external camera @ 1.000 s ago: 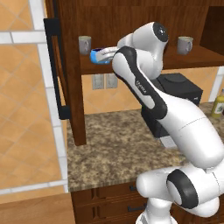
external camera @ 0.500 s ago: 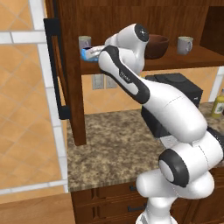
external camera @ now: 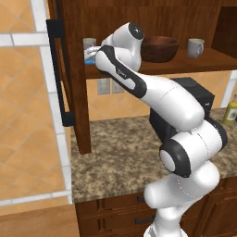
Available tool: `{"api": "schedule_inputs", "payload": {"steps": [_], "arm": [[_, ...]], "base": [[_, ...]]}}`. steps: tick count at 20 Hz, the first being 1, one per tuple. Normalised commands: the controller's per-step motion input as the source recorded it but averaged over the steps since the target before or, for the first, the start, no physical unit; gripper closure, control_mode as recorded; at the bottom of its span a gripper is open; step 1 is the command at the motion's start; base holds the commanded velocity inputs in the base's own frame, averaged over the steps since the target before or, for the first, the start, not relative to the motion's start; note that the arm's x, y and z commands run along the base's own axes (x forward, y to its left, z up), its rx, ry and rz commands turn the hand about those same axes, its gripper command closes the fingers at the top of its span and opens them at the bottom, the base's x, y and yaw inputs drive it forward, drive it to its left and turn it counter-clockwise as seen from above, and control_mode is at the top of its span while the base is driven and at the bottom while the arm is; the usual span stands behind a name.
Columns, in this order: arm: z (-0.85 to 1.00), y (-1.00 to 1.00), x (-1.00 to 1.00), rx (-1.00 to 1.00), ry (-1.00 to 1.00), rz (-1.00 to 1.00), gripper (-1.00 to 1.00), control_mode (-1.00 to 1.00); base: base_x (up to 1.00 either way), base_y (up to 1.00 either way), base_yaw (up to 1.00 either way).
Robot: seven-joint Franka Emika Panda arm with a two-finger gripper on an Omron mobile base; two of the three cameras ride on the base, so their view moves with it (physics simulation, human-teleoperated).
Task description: Gather all objects into one cabinet and sort the glasses and bowls to opposite sides.
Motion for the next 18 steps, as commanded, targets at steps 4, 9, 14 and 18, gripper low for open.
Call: {"api": "schedule_inputs", "payload": {"steps": [4,9,14,18], "arm": [[-0.16,0.17,0.34,-0.01,0.07,0.0,1.0,-1.0],[-0.24,0.17,0.32,0.0,0.01,0.0,1.0,-1.0],[-0.25,0.15,0.31,0.0,0.0,0.0,1.0,-1.0],[-0.28,0.13,0.14,0.0,0.0,0.0,1.0,-1.0]], "base": [[0.0,0.0,0.0],[0.0,0.0,0.0],[0.0,0.0,0.0],[0.0,0.0,0.0]]}}
